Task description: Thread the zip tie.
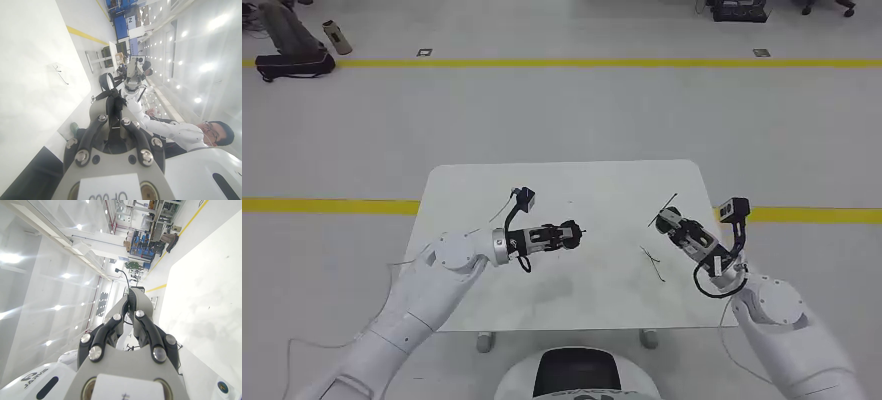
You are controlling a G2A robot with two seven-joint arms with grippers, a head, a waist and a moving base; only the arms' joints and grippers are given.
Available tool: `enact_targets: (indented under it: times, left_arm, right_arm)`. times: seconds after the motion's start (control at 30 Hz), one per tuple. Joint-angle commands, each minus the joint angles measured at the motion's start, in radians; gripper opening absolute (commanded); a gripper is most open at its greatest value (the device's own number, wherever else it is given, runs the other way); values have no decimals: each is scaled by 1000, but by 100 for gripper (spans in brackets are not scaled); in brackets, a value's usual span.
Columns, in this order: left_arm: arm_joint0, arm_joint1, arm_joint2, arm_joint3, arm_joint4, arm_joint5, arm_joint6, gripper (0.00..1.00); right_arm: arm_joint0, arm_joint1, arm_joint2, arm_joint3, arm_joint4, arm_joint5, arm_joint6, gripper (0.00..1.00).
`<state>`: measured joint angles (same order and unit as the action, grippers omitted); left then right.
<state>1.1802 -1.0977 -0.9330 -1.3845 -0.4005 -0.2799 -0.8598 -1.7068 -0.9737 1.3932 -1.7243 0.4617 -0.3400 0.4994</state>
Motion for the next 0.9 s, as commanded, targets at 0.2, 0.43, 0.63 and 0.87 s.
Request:
enact_targets:
  times: [0.2, 0.43, 0.63, 0.87]
  left_arm:
    - [0, 0, 0, 0, 0, 0, 0, 0]
    - [8, -3, 13, -22, 2, 15, 28, 0]
    - [-12, -18, 55, -40, -6, 65, 80, 0]
    - [-58, -40, 105, -33, -8, 102, 131, 0]
  right_arm:
    - [17, -43, -26, -47, -165, 0, -101, 0]
    - [19, -44, -27, -49, -189, 0, -109, 0]
    - [16, -59, -56, -65, -260, 0, -180, 0]
    - [13, -79, -72, -65, -348, 0, -282, 0]
